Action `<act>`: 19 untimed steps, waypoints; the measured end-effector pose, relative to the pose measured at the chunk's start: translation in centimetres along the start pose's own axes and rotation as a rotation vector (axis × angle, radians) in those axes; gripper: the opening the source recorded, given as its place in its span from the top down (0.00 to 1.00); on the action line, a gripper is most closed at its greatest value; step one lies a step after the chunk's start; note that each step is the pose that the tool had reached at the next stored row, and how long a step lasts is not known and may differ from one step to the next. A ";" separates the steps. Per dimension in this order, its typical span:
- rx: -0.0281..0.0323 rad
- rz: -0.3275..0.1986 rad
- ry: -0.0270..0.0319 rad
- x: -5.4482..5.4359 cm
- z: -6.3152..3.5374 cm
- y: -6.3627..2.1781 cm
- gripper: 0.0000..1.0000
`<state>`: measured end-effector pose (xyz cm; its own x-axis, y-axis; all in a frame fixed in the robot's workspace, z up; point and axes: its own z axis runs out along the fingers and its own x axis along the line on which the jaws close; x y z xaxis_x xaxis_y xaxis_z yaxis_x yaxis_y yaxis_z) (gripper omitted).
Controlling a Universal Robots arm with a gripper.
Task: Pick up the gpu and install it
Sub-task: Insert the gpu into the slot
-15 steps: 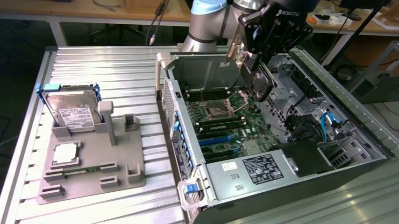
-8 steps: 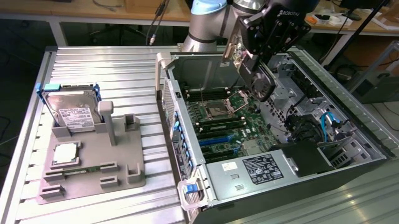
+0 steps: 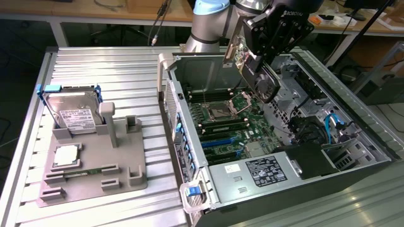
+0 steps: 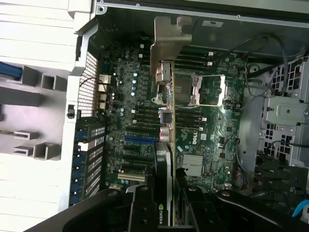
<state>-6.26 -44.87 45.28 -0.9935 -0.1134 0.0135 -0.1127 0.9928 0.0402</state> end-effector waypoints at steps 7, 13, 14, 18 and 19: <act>0.0012 -0.020 0.0010 0.0 0.00 0.01 0.73; 0.0032 -0.040 0.0019 0.0 0.00 0.01 0.73; 0.0033 -0.044 0.0021 0.0 0.00 0.01 0.73; 0.0038 -0.062 0.0028 0.0 0.00 0.01 0.73; 0.0038 -0.067 0.0030 0.0 0.00 0.01 0.73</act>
<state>-6.26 -44.86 45.28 -0.9837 -0.1792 0.0139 -0.1786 0.9832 0.0373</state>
